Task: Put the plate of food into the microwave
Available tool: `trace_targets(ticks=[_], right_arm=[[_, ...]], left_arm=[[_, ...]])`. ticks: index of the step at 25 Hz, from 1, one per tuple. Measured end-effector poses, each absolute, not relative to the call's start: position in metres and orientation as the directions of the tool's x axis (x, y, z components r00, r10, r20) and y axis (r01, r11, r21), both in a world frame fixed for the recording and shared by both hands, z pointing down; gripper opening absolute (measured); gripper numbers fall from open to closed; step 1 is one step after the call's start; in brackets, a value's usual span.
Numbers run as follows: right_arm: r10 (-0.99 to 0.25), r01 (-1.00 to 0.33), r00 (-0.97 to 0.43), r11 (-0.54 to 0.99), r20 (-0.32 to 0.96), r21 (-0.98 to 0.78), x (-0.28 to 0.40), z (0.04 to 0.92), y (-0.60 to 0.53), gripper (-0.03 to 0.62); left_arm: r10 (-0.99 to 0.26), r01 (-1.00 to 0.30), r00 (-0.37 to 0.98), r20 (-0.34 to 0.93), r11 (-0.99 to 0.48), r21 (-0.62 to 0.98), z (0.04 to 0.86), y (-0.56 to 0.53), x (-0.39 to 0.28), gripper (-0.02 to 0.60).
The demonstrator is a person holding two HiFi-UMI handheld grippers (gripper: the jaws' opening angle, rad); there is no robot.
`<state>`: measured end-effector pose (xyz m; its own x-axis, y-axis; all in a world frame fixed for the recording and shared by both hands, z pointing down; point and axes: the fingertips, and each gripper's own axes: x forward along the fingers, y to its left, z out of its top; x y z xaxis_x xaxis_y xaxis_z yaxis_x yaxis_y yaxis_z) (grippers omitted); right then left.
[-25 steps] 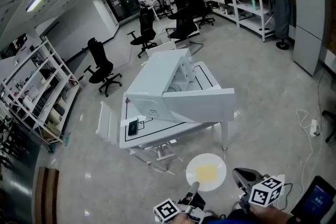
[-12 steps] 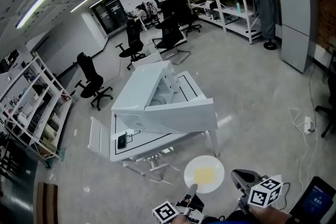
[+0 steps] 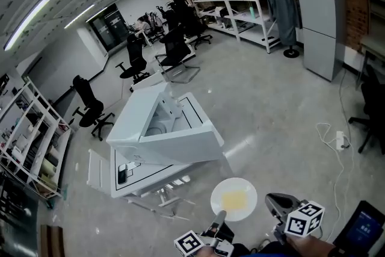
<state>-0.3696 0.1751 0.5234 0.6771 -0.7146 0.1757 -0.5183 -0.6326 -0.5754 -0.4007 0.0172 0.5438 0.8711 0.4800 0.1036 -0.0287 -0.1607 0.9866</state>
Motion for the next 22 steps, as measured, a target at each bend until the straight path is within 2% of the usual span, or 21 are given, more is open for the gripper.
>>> trace_targets(ticks=[11, 22], right_arm=[[-0.640, -0.436, 0.745, -0.681, 0.188, -0.588, -0.348, 0.532, 0.232, 0.002], [-0.538, -0.344, 0.818, -0.742, 0.203, -0.576, -0.276, 0.534, 0.285, 0.002]], left_arm=[[0.565, -0.032, 0.817, 0.117, -0.159, 0.987, 0.553, 0.072, -0.356, 0.015], [0.660, -0.012, 0.744, 0.101, -0.138, 0.990, 0.559, 0.129, -0.262, 0.015]])
